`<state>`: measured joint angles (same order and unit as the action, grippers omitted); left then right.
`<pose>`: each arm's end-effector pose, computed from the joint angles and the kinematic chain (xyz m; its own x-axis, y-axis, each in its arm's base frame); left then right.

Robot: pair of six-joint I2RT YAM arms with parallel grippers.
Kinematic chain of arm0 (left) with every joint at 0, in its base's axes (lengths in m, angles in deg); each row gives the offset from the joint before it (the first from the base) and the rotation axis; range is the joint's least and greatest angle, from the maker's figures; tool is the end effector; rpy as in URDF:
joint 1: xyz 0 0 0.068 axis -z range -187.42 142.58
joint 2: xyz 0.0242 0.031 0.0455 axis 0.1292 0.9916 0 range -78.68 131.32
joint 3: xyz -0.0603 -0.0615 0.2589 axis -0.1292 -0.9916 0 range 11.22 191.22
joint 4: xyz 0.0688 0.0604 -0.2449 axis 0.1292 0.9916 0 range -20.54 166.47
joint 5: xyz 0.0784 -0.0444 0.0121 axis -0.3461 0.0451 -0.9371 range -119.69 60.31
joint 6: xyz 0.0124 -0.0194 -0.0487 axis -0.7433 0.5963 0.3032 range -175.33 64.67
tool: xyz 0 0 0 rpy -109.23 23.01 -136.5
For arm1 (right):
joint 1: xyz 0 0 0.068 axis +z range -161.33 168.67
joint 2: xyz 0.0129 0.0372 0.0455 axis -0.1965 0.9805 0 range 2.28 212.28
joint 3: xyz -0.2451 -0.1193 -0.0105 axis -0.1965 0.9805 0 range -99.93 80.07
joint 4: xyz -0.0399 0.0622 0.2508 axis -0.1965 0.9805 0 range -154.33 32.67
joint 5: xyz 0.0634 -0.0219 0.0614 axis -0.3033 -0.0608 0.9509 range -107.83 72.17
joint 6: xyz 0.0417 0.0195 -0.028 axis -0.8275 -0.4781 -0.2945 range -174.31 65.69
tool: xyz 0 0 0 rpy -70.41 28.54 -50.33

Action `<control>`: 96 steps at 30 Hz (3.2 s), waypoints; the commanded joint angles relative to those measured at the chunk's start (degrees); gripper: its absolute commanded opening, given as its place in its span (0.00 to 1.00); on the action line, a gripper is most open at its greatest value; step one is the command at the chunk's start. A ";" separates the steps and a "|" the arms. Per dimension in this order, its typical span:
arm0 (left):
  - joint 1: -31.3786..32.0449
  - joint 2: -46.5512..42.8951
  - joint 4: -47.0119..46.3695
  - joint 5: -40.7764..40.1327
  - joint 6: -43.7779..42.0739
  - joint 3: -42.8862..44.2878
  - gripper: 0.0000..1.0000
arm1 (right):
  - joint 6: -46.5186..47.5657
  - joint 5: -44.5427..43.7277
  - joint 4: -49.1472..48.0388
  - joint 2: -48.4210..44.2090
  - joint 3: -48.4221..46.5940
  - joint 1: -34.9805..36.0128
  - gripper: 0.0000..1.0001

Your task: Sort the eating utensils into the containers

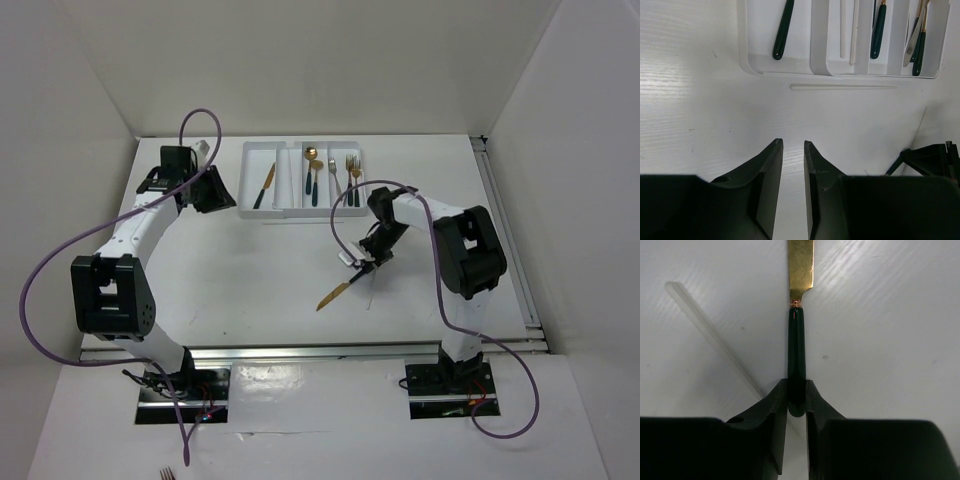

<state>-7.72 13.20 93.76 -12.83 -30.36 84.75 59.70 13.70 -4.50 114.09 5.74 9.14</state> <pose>0.3596 -0.0085 0.2840 -0.7020 -0.4077 -0.5840 -0.0970 0.8671 -0.4887 0.3080 0.1349 0.1537 0.5935 -0.6095 -0.5256 -0.7528 -0.6513 -0.0949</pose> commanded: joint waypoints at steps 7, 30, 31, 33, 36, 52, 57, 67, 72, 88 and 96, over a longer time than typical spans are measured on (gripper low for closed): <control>1.34 -7.31 -3.81 -6.38 4.90 -7.33 0.34 | 8.00 23.56 -22.51 -12.04 1.01 -2.27 0.00; 2.40 -24.82 -6.98 -23.01 -0.80 -11.49 0.50 | -172.08 18.22 -81.55 14.03 -28.92 2.38 0.00; 2.40 -24.82 -6.98 -22.41 -1.32 -11.49 0.50 | -173.50 16.83 -77.97 18.84 -33.04 3.60 0.00; 2.40 -25.34 -6.28 -22.40 -1.33 -11.49 0.50 | -175.71 14.10 -75.49 21.95 -40.61 4.93 0.00; 1.88 -25.87 -6.28 -21.70 -1.86 -12.01 0.50 | -178.61 11.02 -73.28 27.92 -48.01 7.82 0.00; 0.65 -26.40 -5.13 -19.85 -1.24 -13.07 0.50 | -183.81 -6.56 -60.62 34.62 -48.20 11.17 0.00; 0.12 -27.45 -5.13 -19.85 -1.24 -14.21 0.50 | -179.59 -5.87 -63.77 36.89 -48.20 11.17 0.00; 0.12 -27.98 -4.61 -17.49 -1.24 -15.27 0.57 | -170.71 -1.91 -68.87 38.66 -49.60 11.17 0.34; 1.60 -28.51 -5.13 -10.82 -5.18 -15.88 0.57 | -162.65 1.17 -71.95 33.41 -48.29 11.17 0.38; 13.21 -2.16 11.03 17.94 -43.68 -0.51 0.56 | -116.85 1.00 -65.46 -5.78 -15.60 -1.37 0.40; 21.29 13.49 10.69 6.79 -60.46 11.52 0.56 | -110.95 0.99 -60.63 -16.26 -6.28 -13.69 0.40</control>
<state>10.91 23.78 104.10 -2.25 -80.37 91.40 -55.86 14.29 -69.26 101.15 -3.28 -4.18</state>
